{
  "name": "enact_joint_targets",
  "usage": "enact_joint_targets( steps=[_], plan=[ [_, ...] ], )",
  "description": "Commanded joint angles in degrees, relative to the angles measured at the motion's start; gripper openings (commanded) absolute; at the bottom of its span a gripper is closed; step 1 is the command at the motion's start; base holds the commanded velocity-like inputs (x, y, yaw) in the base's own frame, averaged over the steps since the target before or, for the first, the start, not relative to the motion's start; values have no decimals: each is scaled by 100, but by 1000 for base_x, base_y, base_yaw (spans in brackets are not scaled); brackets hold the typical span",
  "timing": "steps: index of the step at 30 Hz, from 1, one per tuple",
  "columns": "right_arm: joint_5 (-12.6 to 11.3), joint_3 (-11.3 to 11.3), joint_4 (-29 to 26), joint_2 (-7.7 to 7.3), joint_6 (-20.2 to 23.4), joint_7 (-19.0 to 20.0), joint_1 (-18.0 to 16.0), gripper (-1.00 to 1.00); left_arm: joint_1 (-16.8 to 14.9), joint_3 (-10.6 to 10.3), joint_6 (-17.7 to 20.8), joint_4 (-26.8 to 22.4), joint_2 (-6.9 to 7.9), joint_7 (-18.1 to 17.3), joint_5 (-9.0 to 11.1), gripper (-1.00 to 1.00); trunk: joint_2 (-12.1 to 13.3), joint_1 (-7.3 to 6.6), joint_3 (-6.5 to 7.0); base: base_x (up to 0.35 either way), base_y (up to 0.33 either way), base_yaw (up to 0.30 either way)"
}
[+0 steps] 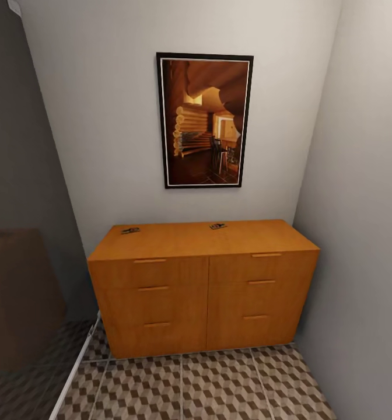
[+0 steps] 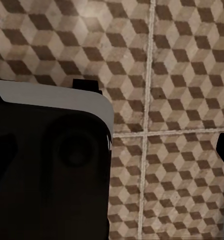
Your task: Take the four mousetraps from the cabinet in the bathroom and place them on the bathroom floor. Make sure all four end up on the same floor surface, and ensure that at least two of them are either under or directly next to the same bathroom sink.
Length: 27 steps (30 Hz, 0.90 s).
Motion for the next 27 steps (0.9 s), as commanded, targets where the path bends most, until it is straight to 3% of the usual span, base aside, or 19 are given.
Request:
enact_joint_targets(
  steps=[1,6,8,10,11,12,17,18,20,22,25,27],
  plan=[
    [-29,44,18,3,-21,-23,-7,100,-3,-57,-4,-1,0,18,46,100,-3,0,-6,0,0,0],
    [19,76,-29,-25,80,-15,-14,100,-3,-118,19,-149,-5,25,-8,100,-3,0,-6,0,0,0],
    [35,82,-181,-55,262,-13,-9,100,-3,-140,42,-499,6,29,-53,100,-3,0,-6,0,0,0],
    [23,61,-929,-87,718,-15,26,100,-3,-154,387,-1488,44,34,-165,100,-3,0,-6,0,0,0],
    [17,51,-1147,-92,834,-17,30,100,-3,-155,524,-1712,49,34,-202,100,-3,0,-6,0,0,0],
    [6,36,-1639,-102,1091,-23,35,100,-3,-153,843,-2173,60,37,-289,100,-3,0,-6,0,0,0],
    [-14,8,-3026,-158,1889,-31,42,100,-3,-147,1602,-3354,66,36,-549,100,-3,0,-6,0,0,0],
    [-19,-28,-3583,-192,2240,-30,43,100,-3,-148,1848,-3796,64,36,-656,100,-3,0,-6,0,0,0],
    [-21,-106,-4113,-217,2599,-30,44,100,-3,-146,2040,-4209,62,36,-763,100,-3,0,-6,0,0,0],
    [-18,-304,-4841,-240,3141,-29,45,100,-3,-144,2291,-4784,58,36,-901,100,-3,0,-6,0,0,0],
    [-1,-558,-5500,-254,3697,-27,45,100,-3,-143,2576,-5367,60,36,-1003,100,-3,0,-6,0,0,0],
    [22,-889,-6365,-263,4453,-20,45,100,-3,-139,3076,-6237,65,36,-1076,100,-3,0,-6,0,0,0]
  ],
)
